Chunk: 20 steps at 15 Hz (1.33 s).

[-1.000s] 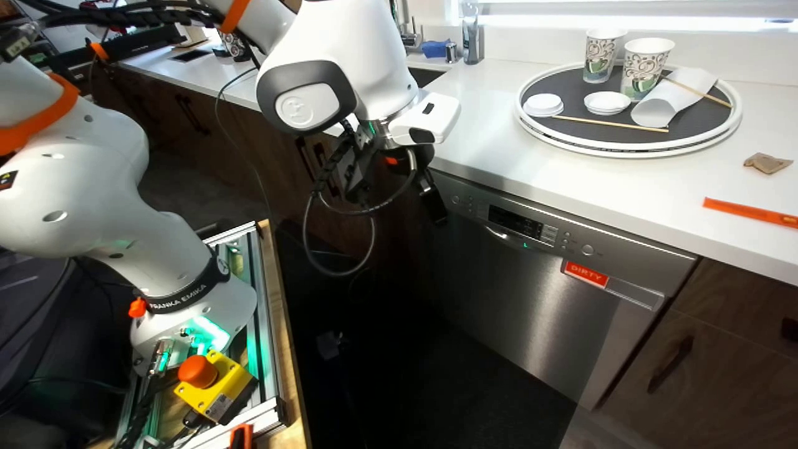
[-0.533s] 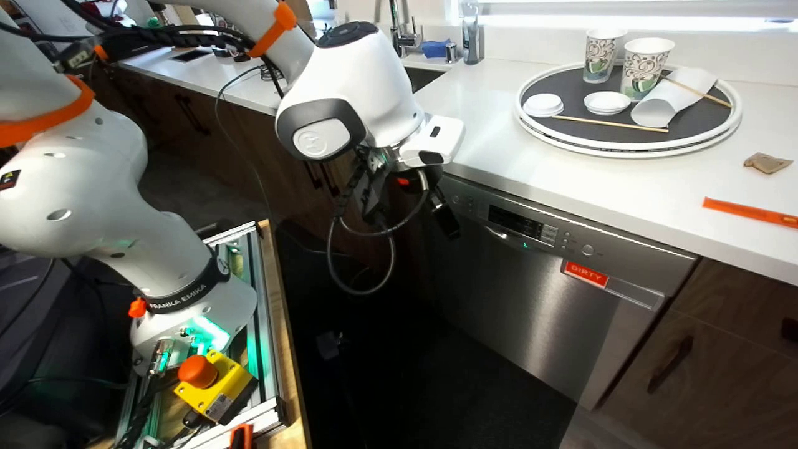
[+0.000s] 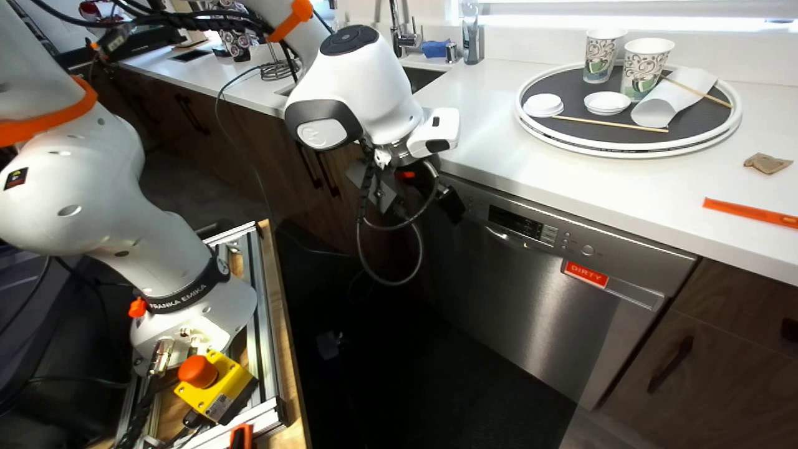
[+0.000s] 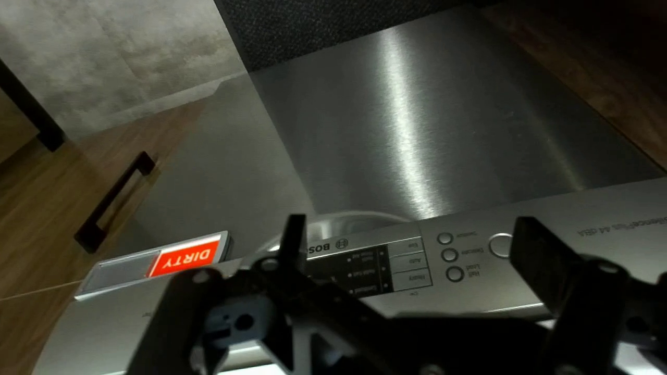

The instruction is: Press a button on the dishwasher

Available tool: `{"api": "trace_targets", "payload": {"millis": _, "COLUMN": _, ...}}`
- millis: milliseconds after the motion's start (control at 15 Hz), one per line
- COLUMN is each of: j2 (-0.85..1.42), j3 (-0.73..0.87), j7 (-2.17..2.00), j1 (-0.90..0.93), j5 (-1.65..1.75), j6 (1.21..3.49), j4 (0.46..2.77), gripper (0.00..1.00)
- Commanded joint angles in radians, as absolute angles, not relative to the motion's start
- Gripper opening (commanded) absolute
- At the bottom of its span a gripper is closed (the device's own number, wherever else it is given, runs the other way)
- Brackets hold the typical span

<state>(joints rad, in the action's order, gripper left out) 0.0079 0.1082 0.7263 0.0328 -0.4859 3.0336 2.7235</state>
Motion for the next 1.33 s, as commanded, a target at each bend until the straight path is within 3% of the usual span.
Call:
{"api": "trace_targets", "payload": {"millis": 0, "j2": 0.01, "j3": 0.107, "j7": 0.736, "j1": 0.033, "j5": -0.492, "j6": 3.034, "j4": 2.721, "gripper": 1.0}}
{"api": "trace_targets", "payload": {"millis": 333, "j2": -0.009, "j3": 0.106, "j7": 0.756, "j1": 0.034, "j5": -0.473, "j6": 3.044, "j4": 2.731, "gripper": 1.0}}
{"api": "trace_targets", "payload": {"millis": 1267, "j2": 0.184, "j3": 0.038, "j7": 1.079, "j1": 0.004, "j5": -0.811, "j6": 3.001, "j4": 2.575, "gripper": 1.0}}
